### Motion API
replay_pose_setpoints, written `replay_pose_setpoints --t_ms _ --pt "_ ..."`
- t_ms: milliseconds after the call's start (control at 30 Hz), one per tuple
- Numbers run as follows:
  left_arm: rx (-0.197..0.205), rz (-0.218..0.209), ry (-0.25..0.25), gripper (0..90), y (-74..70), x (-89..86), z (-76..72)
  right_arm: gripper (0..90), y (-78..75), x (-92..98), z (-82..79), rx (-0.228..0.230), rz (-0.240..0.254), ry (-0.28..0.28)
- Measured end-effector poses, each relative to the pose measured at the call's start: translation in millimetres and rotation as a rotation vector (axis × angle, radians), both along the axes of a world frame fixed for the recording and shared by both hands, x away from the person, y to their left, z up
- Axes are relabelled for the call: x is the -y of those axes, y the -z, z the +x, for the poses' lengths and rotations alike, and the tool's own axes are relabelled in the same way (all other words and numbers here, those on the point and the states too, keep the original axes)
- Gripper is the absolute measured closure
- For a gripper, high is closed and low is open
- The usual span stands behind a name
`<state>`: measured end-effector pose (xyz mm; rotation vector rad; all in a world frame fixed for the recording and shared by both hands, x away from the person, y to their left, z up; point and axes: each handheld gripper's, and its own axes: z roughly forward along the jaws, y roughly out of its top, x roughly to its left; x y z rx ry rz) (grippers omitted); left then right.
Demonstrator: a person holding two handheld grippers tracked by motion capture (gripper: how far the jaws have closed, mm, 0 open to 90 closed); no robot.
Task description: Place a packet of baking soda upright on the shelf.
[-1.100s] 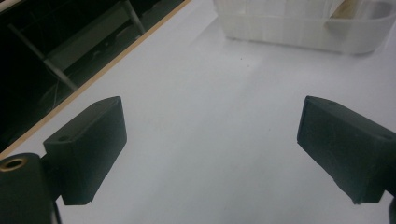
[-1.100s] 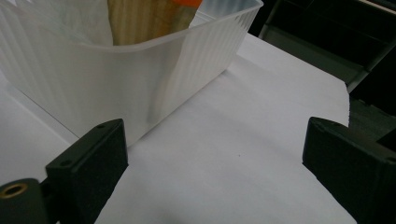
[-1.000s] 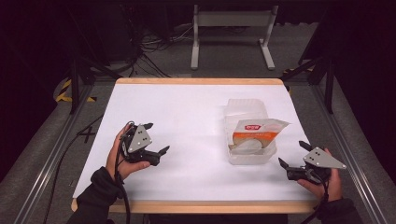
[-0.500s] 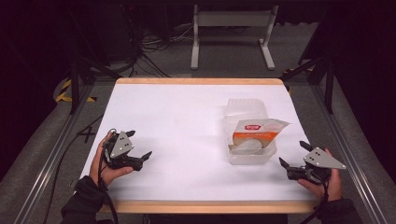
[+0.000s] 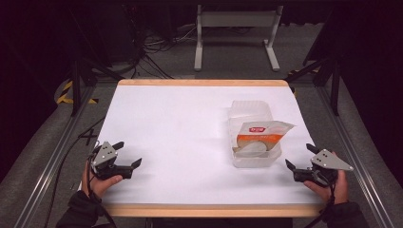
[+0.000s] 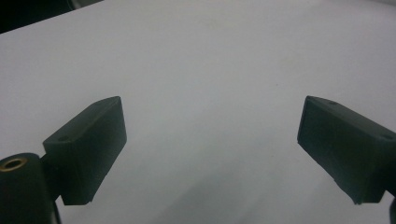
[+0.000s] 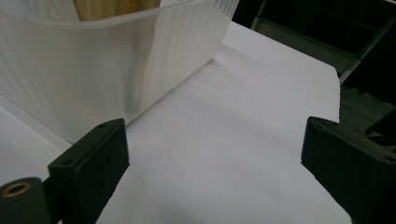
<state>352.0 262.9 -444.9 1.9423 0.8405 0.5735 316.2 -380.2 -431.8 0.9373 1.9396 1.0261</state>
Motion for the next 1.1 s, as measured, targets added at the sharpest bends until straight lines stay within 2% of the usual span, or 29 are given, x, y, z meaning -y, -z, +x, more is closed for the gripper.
replay_pose_setpoints --t_ms 67,267,367,467,733,1000,1100 --pt "-0.009 -0.023 -0.001 8.6 1.3 -2.7 -2.1 7.8 0.4 0.9 0.7 -0.001 0.007 0.003" --pt "-0.016 -0.048 -0.008 8.6 7.0 -9.1 -3.6 8.0 2.0 0.2 4.1 -0.006 0.020 0.002" --pt "-0.024 -0.085 -0.016 8.6 8.2 -11.3 -3.4 8.0 2.7 0.1 4.4 -0.004 0.020 -0.001" --pt "-0.029 -0.070 -0.017 8.6 8.5 -11.4 -3.5 7.9 5.0 1.0 5.8 -0.011 0.027 -0.001" --pt "-0.025 -0.079 -0.015 8.5 9.2 -12.6 -3.0 7.8 7.7 3.1 8.6 -0.028 0.054 0.016" --pt "-0.026 -0.096 -0.002 8.6 9.7 -13.4 -4.0 7.8 8.1 1.2 11.5 -0.026 0.040 0.035" --pt "-0.031 -0.086 0.001 8.5 9.7 -13.1 -2.6 7.8 8.2 1.1 11.3 -0.025 0.038 0.033"
